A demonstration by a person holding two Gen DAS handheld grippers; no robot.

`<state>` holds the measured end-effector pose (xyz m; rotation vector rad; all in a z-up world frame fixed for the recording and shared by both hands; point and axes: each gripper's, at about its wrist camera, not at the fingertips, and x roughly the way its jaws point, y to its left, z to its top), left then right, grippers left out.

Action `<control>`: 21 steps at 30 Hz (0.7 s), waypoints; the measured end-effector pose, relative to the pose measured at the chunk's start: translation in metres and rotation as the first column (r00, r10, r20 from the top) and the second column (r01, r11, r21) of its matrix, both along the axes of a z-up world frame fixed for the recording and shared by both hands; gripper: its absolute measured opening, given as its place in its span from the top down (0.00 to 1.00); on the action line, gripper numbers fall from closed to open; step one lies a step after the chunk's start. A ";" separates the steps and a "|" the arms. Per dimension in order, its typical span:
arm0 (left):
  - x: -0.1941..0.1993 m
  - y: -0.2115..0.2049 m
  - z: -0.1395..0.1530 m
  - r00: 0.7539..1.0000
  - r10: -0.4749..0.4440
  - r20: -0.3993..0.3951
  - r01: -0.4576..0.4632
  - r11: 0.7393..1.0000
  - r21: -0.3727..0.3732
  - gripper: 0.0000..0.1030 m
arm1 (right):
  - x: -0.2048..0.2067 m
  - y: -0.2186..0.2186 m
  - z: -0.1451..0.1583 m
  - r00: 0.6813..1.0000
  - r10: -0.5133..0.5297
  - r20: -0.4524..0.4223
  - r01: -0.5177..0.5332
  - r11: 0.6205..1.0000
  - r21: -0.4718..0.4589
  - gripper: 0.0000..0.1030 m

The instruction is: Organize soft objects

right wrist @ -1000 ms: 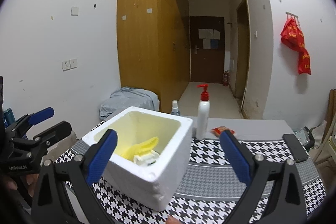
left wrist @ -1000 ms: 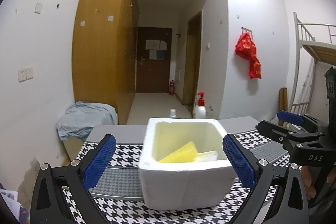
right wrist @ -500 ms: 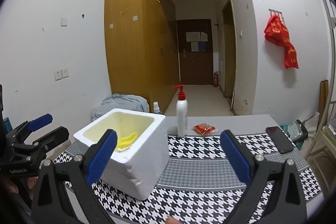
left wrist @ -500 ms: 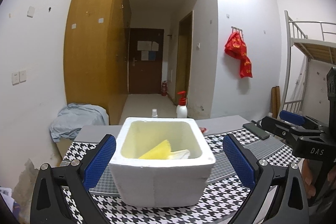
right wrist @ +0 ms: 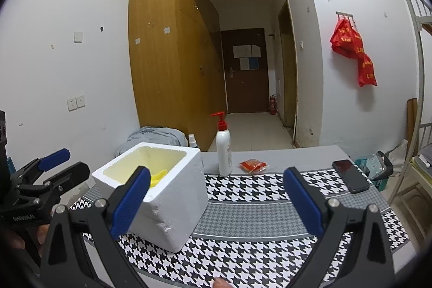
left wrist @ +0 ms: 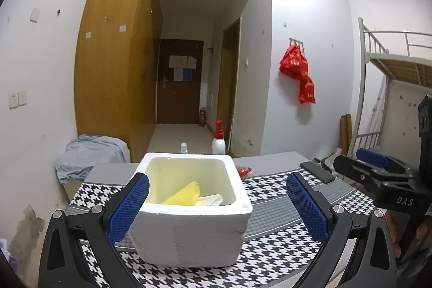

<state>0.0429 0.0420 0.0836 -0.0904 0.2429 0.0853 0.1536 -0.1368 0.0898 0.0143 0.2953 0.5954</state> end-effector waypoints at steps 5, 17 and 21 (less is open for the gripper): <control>-0.004 -0.003 -0.006 0.999 0.036 0.040 -0.036 0.999 0.005 0.01 | -0.007 -0.003 -0.007 1.000 0.008 0.012 -0.008 1.000 0.003 0.03; -0.017 -0.017 -0.020 0.996 0.041 0.081 -0.043 0.999 0.022 0.01 | -0.023 -0.007 -0.031 0.999 -0.031 0.025 0.031 1.000 -0.002 0.03; -0.020 -0.021 -0.025 0.996 0.049 0.074 -0.052 0.998 0.032 0.01 | -0.026 -0.010 -0.039 0.999 -0.032 0.015 0.032 0.999 0.001 0.03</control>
